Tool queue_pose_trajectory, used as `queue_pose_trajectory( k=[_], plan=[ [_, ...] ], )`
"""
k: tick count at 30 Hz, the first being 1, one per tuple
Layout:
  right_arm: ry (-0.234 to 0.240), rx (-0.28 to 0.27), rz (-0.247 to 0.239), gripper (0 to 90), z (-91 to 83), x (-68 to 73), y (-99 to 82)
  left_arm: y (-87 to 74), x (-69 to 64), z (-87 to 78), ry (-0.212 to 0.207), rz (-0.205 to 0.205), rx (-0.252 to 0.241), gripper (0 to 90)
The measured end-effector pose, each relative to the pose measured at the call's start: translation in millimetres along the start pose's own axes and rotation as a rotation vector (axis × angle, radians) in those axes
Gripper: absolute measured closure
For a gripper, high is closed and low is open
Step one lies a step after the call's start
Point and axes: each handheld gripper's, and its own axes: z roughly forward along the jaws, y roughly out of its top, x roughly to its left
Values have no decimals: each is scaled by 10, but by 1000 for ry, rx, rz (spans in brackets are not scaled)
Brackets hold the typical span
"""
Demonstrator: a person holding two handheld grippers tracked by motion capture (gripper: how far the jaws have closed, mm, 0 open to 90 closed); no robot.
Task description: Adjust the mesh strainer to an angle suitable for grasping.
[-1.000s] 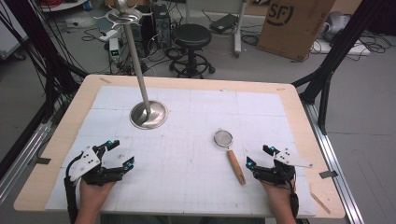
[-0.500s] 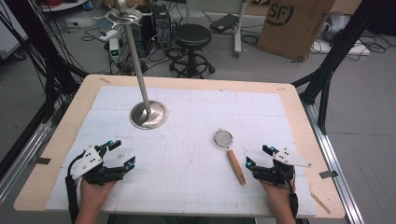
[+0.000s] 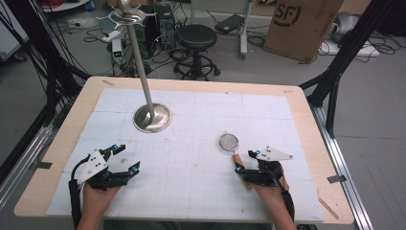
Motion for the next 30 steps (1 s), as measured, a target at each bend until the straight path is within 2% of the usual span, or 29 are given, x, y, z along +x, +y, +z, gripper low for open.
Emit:
queue_pose_trajectory(
  k=[2,3,4,6,9,10,13,19,30],
  plan=[
    [-6,16,-9,351,26,25,16,0,-3,0,1,0,0,204],
    [-13,33,-17,371,52,51,26,0,-3,0,1,3,0,204],
    [-34,72,-29,387,96,93,37,0,-5,0,0,3,-1,204],
    [-52,104,-36,417,125,110,34,0,-7,0,0,5,-1,203],
    [-56,150,-22,459,168,101,15,-1,-8,-3,-2,6,-3,202],
    [-56,150,-22,459,168,101,15,-2,-8,-3,-1,7,-4,202],
    [-26,153,-16,550,166,99,13,-2,-8,-4,-1,7,-5,202],
    [-20,151,-16,561,164,99,13,-1,-10,-2,-2,7,-4,202],
    [21,143,-33,616,155,112,6,0,-4,2,-1,2,0,203]
  ],
)
